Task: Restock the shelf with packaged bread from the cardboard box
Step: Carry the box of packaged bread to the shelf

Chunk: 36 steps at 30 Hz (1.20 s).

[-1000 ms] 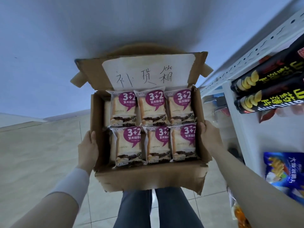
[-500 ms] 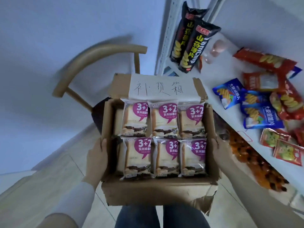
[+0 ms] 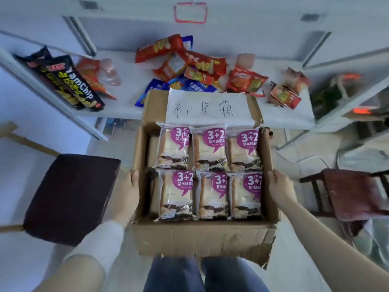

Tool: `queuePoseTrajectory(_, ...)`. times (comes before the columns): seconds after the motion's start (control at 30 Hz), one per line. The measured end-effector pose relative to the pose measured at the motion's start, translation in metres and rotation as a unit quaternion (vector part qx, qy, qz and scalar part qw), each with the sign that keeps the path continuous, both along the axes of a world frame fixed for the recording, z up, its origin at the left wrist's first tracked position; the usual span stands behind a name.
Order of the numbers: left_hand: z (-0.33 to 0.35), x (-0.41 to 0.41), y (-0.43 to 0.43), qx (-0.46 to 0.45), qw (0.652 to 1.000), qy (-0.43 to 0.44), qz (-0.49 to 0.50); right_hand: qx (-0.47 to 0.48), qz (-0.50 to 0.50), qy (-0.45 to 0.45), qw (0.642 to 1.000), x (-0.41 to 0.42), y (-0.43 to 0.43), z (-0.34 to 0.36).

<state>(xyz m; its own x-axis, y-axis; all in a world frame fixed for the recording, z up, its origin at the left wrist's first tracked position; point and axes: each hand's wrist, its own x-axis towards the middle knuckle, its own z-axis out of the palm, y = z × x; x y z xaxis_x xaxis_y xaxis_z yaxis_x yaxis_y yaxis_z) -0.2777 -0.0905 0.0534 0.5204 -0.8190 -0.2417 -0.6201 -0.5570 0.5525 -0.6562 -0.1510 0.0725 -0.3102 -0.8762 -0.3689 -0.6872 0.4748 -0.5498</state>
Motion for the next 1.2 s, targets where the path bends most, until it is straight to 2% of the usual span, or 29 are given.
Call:
queuePoseTrajectory(0.2,-0.004,-0.158,-0.092,0.009,0.991,0.024,-0.132,-0.003,-0.147,0.012,0.989,-0.152,0.037,0.009)
queuePoseTrajectory(0.37,-0.002,-0.285,-0.159,0.020,0.963,0.027,-0.266,0.004,-0.266,0.016,0.964,-0.251,0.064,0.010)
queuePoseTrajectory(0.53,-0.005,-0.409,-0.222,-0.004,0.909,0.004,-0.416,0.012,-0.376,0.015,0.927,-0.325,0.080,0.006)
queuePoseTrajectory(0.67,-0.018,-0.507,-0.267,-0.031,0.860,-0.030,-0.509,0.011,-0.475,0.027,0.879,-0.366,0.089,-0.003)
queuePoseTrajectory(0.73,-0.022,-0.554,-0.285,-0.016,0.831,-0.028,-0.556,0.012,-0.520,0.023,0.854,-0.385,0.093,-0.007)
queuePoseTrajectory(0.93,-0.040,-0.689,-0.315,0.036,0.777,0.005,-0.629,0.010,-0.626,-0.001,0.780,-0.445,0.100,-0.032)
queuePoseTrajectory(1.07,-0.072,-0.760,-0.326,0.086,0.761,0.026,-0.642,0.023,-0.664,-0.023,0.747,-0.493,0.094,-0.068)
queuePoseTrajectory(1.2,-0.117,-0.813,-0.341,0.079,0.754,-0.006,-0.652,0.035,-0.687,-0.031,0.726,-0.536,0.085,-0.116)
